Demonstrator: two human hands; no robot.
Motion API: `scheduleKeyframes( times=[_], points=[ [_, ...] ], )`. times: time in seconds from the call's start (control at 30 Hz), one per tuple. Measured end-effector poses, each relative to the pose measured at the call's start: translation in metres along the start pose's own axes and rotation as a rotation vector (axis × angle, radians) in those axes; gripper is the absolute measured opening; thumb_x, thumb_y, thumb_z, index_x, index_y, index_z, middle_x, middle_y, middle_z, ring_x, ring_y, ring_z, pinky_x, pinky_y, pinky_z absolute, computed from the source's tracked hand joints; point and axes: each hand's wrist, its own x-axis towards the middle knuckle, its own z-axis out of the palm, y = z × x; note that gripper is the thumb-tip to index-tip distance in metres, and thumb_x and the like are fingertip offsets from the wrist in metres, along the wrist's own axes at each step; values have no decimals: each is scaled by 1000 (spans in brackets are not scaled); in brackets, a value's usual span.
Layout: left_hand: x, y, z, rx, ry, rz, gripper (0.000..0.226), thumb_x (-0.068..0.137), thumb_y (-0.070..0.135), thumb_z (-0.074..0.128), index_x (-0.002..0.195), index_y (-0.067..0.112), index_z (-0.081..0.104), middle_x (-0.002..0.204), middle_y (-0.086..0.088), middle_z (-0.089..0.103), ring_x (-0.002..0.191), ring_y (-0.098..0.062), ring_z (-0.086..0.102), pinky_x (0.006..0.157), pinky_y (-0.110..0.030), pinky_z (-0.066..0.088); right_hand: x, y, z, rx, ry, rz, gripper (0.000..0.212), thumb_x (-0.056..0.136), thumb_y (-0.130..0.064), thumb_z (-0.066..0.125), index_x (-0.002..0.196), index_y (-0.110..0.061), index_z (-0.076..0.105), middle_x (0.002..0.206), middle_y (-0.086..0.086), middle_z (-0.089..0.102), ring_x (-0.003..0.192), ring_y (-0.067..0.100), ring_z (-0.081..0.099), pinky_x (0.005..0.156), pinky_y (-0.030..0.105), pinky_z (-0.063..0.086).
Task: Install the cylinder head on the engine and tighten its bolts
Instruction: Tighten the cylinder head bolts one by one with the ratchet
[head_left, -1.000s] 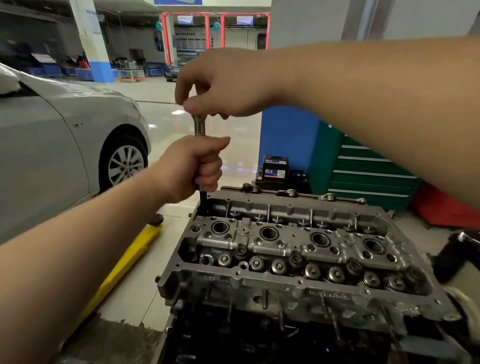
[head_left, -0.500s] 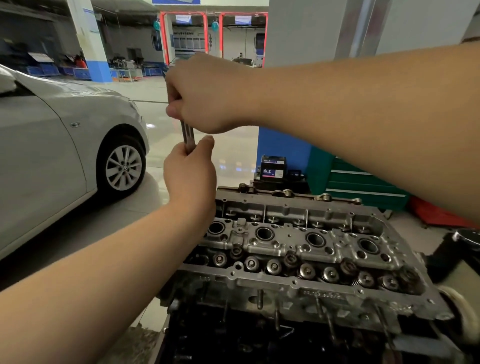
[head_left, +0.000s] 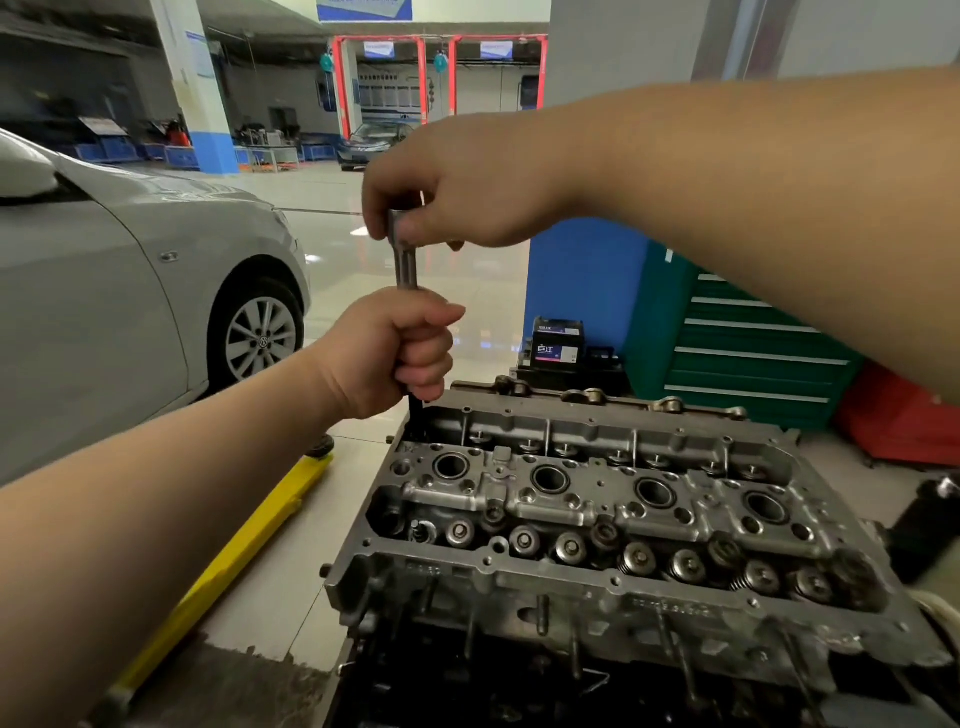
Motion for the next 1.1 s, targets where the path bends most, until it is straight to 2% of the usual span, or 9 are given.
scheduleKeyframes(
  times=[0.13,0.33,0.5,0.6,0.7,0.77,0.87,1.0,1.1],
  points=[
    [0,2,-2,-5,-24,11,54,96,17,54,54,22,20,50,-1,11,47,-17,11,53,-34,13,8,4,6,-60,41,3,13,105,-31,55,113,-27,64,88,-23,52,80,0,50,64,11,32],
    [-14,-25,49,141,862,247,34,97,40,66,73,18,58,61,2,59,54,-12,53,59,-31,45,17,-1,6,-49,66,-5,5,105,-37,55,102,-34,58,86,-21,53,77,-5,47,62,15,28],
    [10,-24,69,46,1112,213,53,99,50,60,50,33,46,47,11,34,47,-11,29,59,-34,27,15,-9,13,-6,132,86,21,105,-33,54,106,-18,68,102,-3,67,90,14,60,68,25,39],
    [16,-23,61,44,1074,193,59,92,53,64,44,27,40,46,8,22,49,-16,19,59,-37,20,13,-13,17,-17,138,129,33,106,-34,50,110,-9,71,110,11,71,99,28,64,82,38,51],
    [16,-20,43,24,910,150,42,86,40,69,62,23,38,58,2,23,55,-23,20,55,-37,18,17,-15,23,-88,174,194,36,108,-33,47,81,-13,60,85,6,61,71,16,54,58,24,40],
    [10,-18,25,8,616,87,40,89,33,69,65,20,40,52,0,27,46,-20,21,47,-27,20,18,-21,24,-132,198,252,45,109,-36,45,69,-17,42,73,-1,44,60,9,38,45,21,26],
    [0,-10,-2,-45,108,-7,53,93,31,59,53,26,25,49,2,14,45,-15,12,48,-26,17,18,-27,18,-90,191,222,56,103,-55,53,65,-16,42,68,-1,42,56,10,37,44,23,26],
    [4,-4,-12,-73,-113,-36,57,87,28,65,53,20,19,50,-1,11,46,-17,12,50,-28,17,9,-12,5,-18,25,113,17,104,-42,55,104,-27,62,88,-11,59,71,4,56,59,24,37],
    [1,-6,-3,-4,4,38,51,94,28,62,55,18,30,50,-3,22,46,-20,21,53,-32,25,-1,-2,1,19,-26,53,12,106,-29,52,112,-37,58,87,-16,60,70,-7,60,63,20,40]
  ],
)
